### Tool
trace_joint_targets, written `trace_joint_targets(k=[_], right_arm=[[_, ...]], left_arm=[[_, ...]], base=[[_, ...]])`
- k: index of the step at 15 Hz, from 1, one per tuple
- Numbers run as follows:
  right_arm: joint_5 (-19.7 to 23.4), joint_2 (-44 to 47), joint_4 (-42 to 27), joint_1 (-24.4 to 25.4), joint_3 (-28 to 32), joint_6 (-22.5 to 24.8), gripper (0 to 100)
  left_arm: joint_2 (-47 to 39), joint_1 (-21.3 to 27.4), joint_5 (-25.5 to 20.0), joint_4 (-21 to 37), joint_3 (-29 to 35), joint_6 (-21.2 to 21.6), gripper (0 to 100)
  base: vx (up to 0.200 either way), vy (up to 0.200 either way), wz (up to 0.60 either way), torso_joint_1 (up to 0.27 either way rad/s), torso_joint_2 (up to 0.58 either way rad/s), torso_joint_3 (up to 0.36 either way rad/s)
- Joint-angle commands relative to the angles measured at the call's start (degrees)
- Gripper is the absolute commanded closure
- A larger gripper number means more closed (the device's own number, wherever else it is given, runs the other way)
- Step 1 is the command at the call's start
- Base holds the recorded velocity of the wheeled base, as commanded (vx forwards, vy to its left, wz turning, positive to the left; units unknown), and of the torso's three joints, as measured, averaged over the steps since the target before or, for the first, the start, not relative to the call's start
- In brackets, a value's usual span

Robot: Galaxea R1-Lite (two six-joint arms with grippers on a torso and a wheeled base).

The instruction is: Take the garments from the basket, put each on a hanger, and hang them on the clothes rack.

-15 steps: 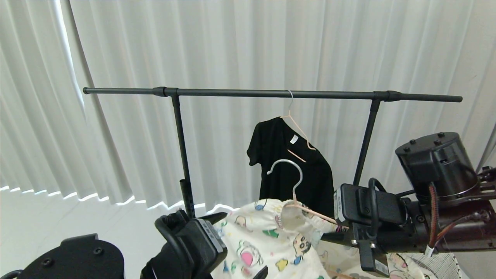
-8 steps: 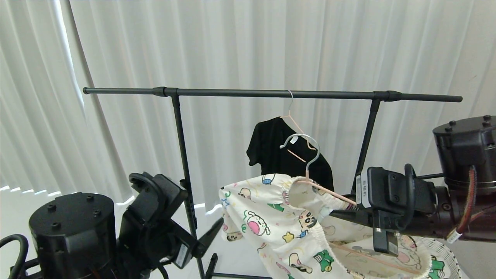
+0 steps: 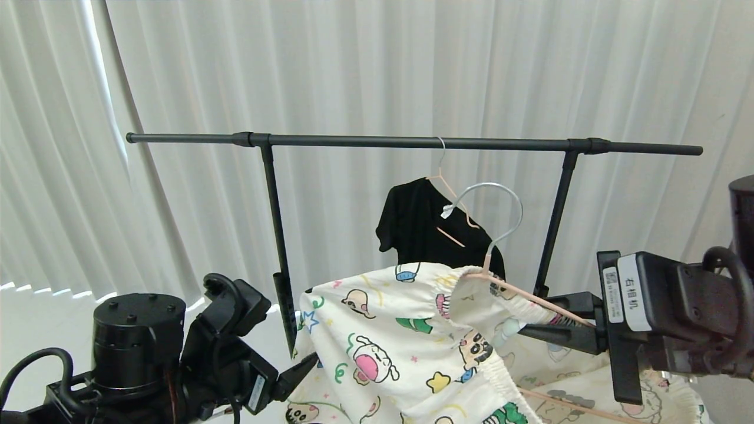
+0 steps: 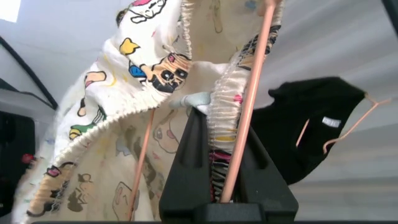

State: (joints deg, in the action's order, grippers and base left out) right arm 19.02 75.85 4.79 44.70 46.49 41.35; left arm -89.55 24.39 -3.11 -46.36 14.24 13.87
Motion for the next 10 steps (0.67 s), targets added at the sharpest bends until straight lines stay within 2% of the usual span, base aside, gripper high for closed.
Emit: trace_joint_targets(k=[1,3,4,7,10], right_arm=[[0.05,-1.76,-0.04,2.41,0.09,-0.04,100],[-0.12,-2.2,-0.04,4.16,0.09,-0.04,100],[-0.3,-2.46,-0.13,4.34,0.0,-0.04,100],[-0.56,-2.46,-0.04,4.34,0.0,-0.22,100],[-1.61,-2.55,0.13,3.99,0.18,-0.39,100]], left_arm=[[-2.03,-1.01,-0.23,-0.05,0.09,-0.07,0],[-2.03,-1.45,-0.32,-0.05,0.09,-0.34,0],[-1.94,-1.45,-0.41,-0.22,-0.09,-1.39,100],[-2.56,-2.6,0.03,-0.92,-0.18,-2.18,100],[-4.23,-7.87,0.21,-0.92,-2.02,-2.1,100]], base=[[0.0,0.0,0.0,0.0,0.0,0.0],[0.0,0.0,0.0,0.0,0.0,0.0],[0.0,0.0,0.0,0.0,0.0,0.0],[0.0,0.0,0.0,0.0,0.0,0.0],[0.0,0.0,0.0,0.0,0.0,0.0]])
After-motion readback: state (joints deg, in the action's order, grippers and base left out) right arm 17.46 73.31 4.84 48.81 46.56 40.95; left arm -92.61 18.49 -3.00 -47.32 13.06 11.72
